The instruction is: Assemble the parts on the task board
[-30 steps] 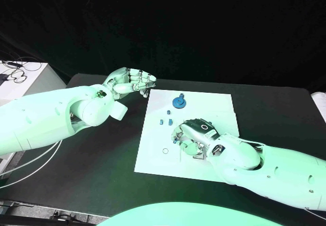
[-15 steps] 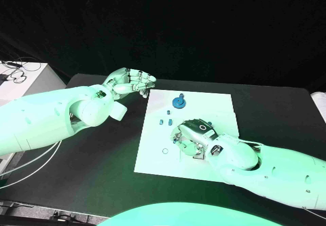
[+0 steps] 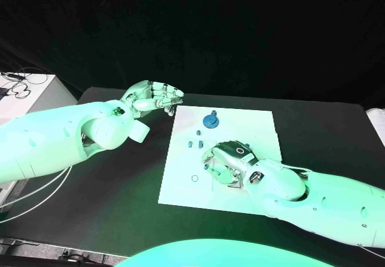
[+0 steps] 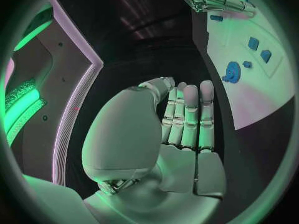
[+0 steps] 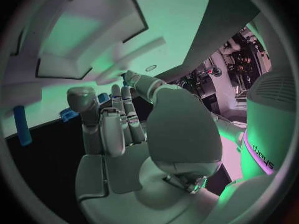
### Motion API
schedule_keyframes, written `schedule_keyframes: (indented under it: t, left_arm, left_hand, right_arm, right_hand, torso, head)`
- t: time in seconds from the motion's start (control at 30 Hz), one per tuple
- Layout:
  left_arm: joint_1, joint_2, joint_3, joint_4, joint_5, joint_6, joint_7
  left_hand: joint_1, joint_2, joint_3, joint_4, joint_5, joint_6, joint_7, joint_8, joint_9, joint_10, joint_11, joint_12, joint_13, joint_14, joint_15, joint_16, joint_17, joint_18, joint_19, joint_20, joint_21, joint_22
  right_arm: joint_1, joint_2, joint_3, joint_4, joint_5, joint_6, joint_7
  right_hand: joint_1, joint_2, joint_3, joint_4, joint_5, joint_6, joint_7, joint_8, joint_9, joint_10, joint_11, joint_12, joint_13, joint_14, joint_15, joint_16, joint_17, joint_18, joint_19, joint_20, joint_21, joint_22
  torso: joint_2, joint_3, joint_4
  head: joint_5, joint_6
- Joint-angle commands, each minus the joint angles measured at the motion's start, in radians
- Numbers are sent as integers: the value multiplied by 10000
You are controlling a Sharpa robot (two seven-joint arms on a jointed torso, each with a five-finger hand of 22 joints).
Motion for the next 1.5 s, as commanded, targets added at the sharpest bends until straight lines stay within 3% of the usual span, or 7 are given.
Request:
schedule_keyframes:
  t: [0.03,0.4,0.7,0.8,0.93,1.13,1.5]
  left_arm:
    - [7,3,7,11,62,195,23]
    - [6,14,6,-15,58,225,20]
    - [5,40,6,-42,86,297,82]
    - [5,53,5,-53,96,319,106]
    - [4,72,4,-69,108,322,137]
    - [3,79,1,-77,134,276,195]
    - [2,81,0,-88,197,193,255]
  left_hand:
    - [26,87,14,-45,34,-56,3,26,10,-64,-16,64,-15,51,-10,-48,17,64,63,-23,0,-8]
    - [26,87,14,-45,34,-56,3,26,10,-64,-16,64,-15,51,-10,-48,17,64,63,-23,0,-8]
    - [21,94,20,-52,32,-66,1,27,20,-75,-16,69,-19,53,-10,-55,21,64,70,-23,2,-7]
    - [3,93,13,-45,30,-70,0,28,23,-71,-16,76,-18,54,-8,-57,24,63,70,-22,1,-8]
    - [3,93,13,-45,30,-70,0,28,23,-71,-16,76,-18,54,-8,-57,24,63,70,-22,1,-8]
    - [-11,92,9,-43,28,-75,-7,28,28,-64,-20,87,-16,56,-8,-59,27,62,70,-20,0,-9]
    - [-6,97,12,-50,30,-79,-13,29,32,-54,-27,98,-13,60,-11,-58,30,63,71,-21,0,-8]
  right_arm:
    - [-8,-38,-2,56,6,-324,159]
    - [169,-586,37,596,475,-546,87]
    - [1212,-1766,141,916,1631,891,-10]
    - [1524,-2098,151,809,1668,1312,3]
    - [1718,-2283,155,513,1646,1556,43]
    - [1791,-2229,148,243,1574,1812,25]
    - [1787,-2110,116,99,1471,2460,-149]
  right_hand:
    - [52,-51,-222,22,-37,-139,15,-105,-30,-175,25,85,20,388,88,-59,-27,91,-65,24,-108,-50]
    - [190,43,-646,126,-10,-226,5,-240,-72,-216,17,411,71,410,93,30,80,49,99,47,38,193]
    - [60,-49,-907,287,-38,-345,56,-375,-106,-132,-28,694,49,487,59,226,378,-41,404,4,412,654]
    - [192,68,-2094,570,1,-470,-77,-513,-137,-491,23,799,40,475,114,271,416,-26,383,46,256,578]
    - [1028,304,-3941,1481,52,-501,-118,-688,-188,-909,83,1136,37,461,157,312,437,-10,407,98,22,496]
    - [1675,239,-4533,2429,65,-538,-210,-796,-209,-1187,123,1329,31,461,189,340,465,3,423,125,-132,448]
    - [1998,299,-4561,2945,47,-488,-264,-807,-191,-958,45,1599,58,503,131,438,650,-31,582,84,4,649]
  torso:
    - [3,10,4]
    - [-3,3,5]
    - [-15,-12,12]
    - [-14,-11,4]
    - [-9,7,-7]
    - [14,22,0]
    - [11,0,11]
  head:
    - [-24,48]
    - [-225,218]
    - [-543,439]
    - [-636,511]
    - [-710,581]
    - [-783,638]
    - [-839,599]
